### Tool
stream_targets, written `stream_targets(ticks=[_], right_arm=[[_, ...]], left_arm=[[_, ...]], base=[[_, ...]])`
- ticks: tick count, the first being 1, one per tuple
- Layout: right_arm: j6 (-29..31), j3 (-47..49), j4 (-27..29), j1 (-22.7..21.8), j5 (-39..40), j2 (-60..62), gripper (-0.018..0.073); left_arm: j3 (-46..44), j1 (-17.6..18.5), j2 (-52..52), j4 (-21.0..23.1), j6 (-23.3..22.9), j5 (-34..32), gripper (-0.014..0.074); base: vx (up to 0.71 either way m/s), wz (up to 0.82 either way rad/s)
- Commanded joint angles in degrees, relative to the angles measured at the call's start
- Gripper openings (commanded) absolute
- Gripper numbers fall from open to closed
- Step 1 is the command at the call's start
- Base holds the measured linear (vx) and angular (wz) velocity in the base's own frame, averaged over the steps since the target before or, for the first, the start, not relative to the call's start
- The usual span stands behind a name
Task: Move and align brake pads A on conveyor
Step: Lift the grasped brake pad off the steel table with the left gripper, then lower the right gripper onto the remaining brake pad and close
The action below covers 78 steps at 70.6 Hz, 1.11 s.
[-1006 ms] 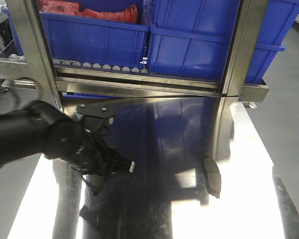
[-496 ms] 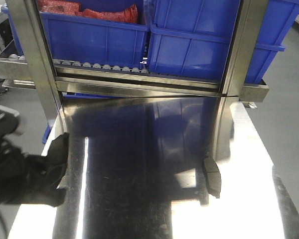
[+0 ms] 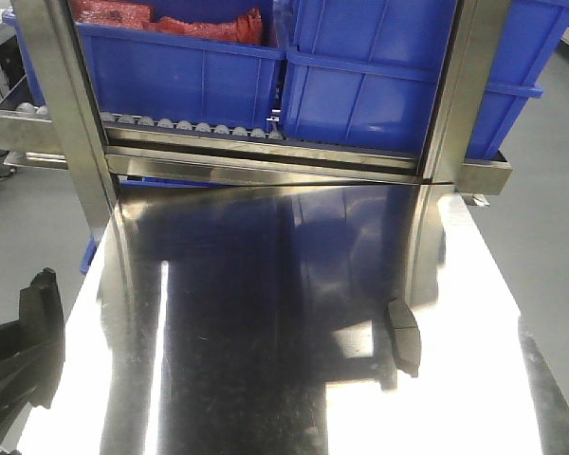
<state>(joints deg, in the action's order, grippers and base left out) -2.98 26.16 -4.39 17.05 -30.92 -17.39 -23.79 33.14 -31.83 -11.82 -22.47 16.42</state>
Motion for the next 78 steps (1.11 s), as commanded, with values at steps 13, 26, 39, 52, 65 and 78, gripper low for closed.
stream_targets(ticks=[13, 26, 39, 52, 65, 78], right_arm=[[0.00, 1.58, -0.41, -0.17, 4.29, -0.50, -0.0009], [0.00, 1.58, -0.41, -0.17, 4.29, -0.50, -0.0009], [0.00, 1.58, -0.41, -0.17, 4.29, -0.50, -0.0009], [-0.06, 1.58, -0.40, -0.17, 4.57, -0.50, 0.0014], [-0.20, 1.58, -0.47, -0.17, 4.70, -0.50, 0.0270], [-0.36, 1.58, -0.53, -0.17, 4.72, -0.50, 0.0649]], left_arm=[[-1.71, 0.20, 0.21, -0.40, -0.12, -5.44, 0.0128], [-1.71, 0.20, 0.21, -0.40, -0.12, -5.44, 0.0128], [-1.71, 0.20, 0.21, -0.40, -0.12, -5.44, 0.0128], [-1.71, 0.20, 0.21, -0.40, -0.12, -5.44, 0.0128], [-1.71, 0.20, 0.21, -0.40, -0.12, -5.44, 0.0128], [-1.71, 0.20, 0.21, -0.40, -0.12, -5.44, 0.0128]], base=[[0.00, 0.00], [0.00, 0.00], [0.00, 0.00], [0.00, 0.00], [0.00, 0.00], [0.00, 0.00]])
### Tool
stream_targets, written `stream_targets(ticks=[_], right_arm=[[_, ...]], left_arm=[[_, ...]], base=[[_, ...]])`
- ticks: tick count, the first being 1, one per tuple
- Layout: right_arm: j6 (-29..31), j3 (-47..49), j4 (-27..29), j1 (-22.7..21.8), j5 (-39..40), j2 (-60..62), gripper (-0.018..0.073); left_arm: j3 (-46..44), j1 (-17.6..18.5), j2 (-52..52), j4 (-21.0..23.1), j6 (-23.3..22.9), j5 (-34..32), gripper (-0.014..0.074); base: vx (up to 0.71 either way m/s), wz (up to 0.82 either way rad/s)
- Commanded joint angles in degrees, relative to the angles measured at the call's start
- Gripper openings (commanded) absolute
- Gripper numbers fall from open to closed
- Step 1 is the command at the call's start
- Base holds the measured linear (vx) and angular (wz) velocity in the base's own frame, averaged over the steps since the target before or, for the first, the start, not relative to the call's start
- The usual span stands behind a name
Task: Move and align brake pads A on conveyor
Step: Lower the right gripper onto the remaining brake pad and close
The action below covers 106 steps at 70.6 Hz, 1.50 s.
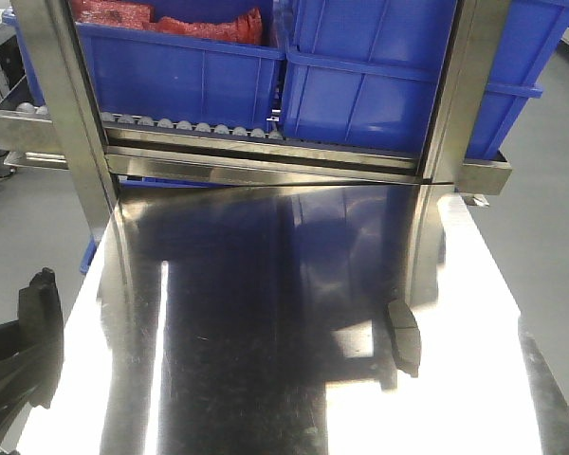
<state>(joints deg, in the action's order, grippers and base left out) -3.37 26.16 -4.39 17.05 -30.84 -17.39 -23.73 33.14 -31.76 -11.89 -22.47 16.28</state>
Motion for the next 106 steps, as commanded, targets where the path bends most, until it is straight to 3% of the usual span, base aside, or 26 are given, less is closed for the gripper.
stream_targets(ticks=[1, 5, 16, 31, 68, 106], right_arm=[[-0.13, 1.58, -0.37, -0.17, 4.69, -0.50, 0.0668], [-0.35, 1.58, -0.04, -0.17, 4.62, -0.56, 0.0730], [-4.60, 3.15, -1.58, -0.17, 3.12, -8.19, 0.0714], [-11.02, 10.12, -1.94, -0.17, 0.49, -29.23, 0.0667], [-9.46, 34.11, -1.80, 0.22, -9.23, -67.71, 0.0611], [-9.18, 39.19, -1.51, 1.63, -8.63, -84.74, 0.0592]], left_arm=[[-1.76, 0.20, 0.14, -0.34, -0.12, -5.29, 0.0128], [-1.76, 0.20, 0.14, -0.34, -0.12, -5.29, 0.0128], [-1.76, 0.20, 0.14, -0.34, -0.12, -5.29, 0.0128], [-1.76, 0.20, 0.14, -0.34, -0.12, -5.29, 0.0128], [-1.76, 0.20, 0.14, -0.34, -0.12, -5.29, 0.0128], [-1.76, 0.20, 0.14, -0.34, -0.12, -5.29, 0.0128]], base=[[0.00, 0.00], [0.00, 0.00], [0.00, 0.00], [0.00, 0.00], [0.00, 0.00], [0.00, 0.00]])
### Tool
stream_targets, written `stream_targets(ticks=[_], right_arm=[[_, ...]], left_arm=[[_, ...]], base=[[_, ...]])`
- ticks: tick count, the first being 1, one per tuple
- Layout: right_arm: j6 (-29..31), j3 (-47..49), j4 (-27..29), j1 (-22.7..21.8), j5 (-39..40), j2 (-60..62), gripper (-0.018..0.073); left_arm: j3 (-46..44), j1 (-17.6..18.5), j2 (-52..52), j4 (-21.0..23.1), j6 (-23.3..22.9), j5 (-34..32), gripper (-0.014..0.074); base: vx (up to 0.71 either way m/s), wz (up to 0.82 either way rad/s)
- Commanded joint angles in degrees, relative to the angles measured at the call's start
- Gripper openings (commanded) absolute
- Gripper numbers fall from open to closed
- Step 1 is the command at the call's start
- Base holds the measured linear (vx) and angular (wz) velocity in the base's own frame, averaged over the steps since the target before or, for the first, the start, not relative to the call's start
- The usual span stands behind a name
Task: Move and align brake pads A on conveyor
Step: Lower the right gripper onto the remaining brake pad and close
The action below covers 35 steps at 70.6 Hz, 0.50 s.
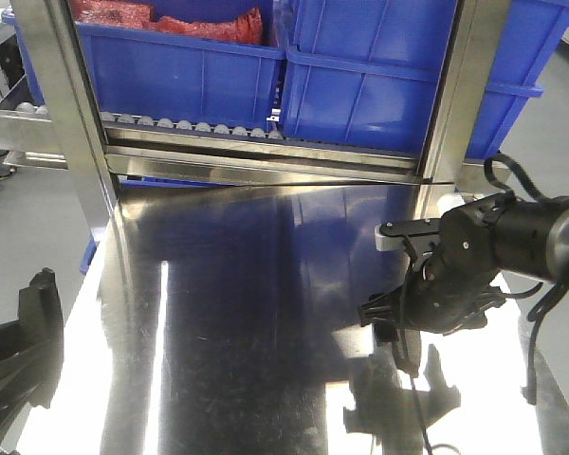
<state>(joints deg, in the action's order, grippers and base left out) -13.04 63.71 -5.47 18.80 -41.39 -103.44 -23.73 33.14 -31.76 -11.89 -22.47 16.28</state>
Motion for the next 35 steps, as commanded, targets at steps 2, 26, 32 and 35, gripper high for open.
stream_targets(ticks=[2, 26, 32, 35], right_arm=[[0.49, 1.64, -0.43, -0.12, 2.18, 1.04, 0.0589], [0.84, 1.64, -0.49, -0.12, 3.98, -0.36, 0.0470], [0.84, 1.64, -0.49, -0.12, 4.43, -0.45, 0.0449], [0.84, 1.64, -0.49, -0.12, 4.64, -0.45, 0.0441]], left_arm=[[-1.76, 0.20, 0.14, -0.34, -0.12, -5.29, 0.0128], [-1.76, 0.20, 0.14, -0.34, -0.12, -5.29, 0.0128], [-1.76, 0.20, 0.14, -0.34, -0.12, -5.29, 0.0128], [-1.76, 0.20, 0.14, -0.34, -0.12, -5.29, 0.0128]], base=[[0.00, 0.00], [0.00, 0.00], [0.00, 0.00], [0.00, 0.00]])
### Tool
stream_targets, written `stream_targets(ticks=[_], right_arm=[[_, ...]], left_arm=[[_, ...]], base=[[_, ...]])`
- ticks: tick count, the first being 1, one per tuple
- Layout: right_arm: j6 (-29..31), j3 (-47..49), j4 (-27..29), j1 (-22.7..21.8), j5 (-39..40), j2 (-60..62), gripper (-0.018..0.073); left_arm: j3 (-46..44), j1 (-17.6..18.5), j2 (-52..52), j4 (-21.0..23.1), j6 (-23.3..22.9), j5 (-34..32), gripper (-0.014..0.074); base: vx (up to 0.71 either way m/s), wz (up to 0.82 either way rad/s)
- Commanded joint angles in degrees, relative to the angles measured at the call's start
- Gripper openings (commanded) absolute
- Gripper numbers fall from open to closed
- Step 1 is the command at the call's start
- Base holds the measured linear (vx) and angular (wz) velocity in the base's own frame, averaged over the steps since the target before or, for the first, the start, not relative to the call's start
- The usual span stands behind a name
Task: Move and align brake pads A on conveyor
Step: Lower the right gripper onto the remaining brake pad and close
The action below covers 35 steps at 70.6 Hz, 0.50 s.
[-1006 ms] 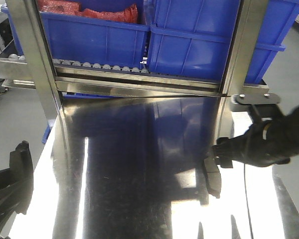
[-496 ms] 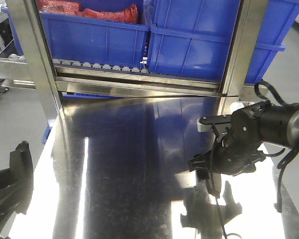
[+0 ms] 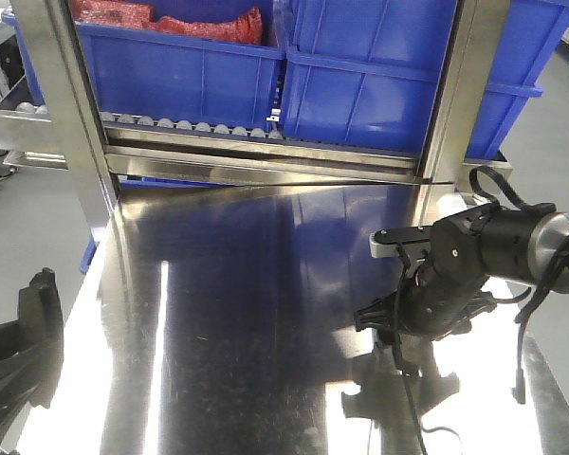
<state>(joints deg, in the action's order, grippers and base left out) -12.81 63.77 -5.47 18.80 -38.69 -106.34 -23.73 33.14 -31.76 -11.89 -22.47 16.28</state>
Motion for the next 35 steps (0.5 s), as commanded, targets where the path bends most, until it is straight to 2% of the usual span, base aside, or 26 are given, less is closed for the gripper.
stream_targets(ticks=[1, 17, 35], right_arm=[[0.61, 1.57, -0.49, -0.12, 2.01, 2.45, 0.0439], [0.66, 1.57, -0.62, -0.12, 2.31, 2.45, 0.0384], [0.66, 1.57, -0.62, -0.12, 2.32, 2.45, 0.0277]], left_arm=[[-1.76, 0.20, 0.14, -0.34, -0.12, -5.29, 0.0128], [-1.76, 0.20, 0.14, -0.34, -0.12, -5.29, 0.0128], [-1.76, 0.20, 0.14, -0.34, -0.12, -5.29, 0.0128]], base=[[0.00, 0.00], [0.00, 0.00], [0.00, 0.00]])
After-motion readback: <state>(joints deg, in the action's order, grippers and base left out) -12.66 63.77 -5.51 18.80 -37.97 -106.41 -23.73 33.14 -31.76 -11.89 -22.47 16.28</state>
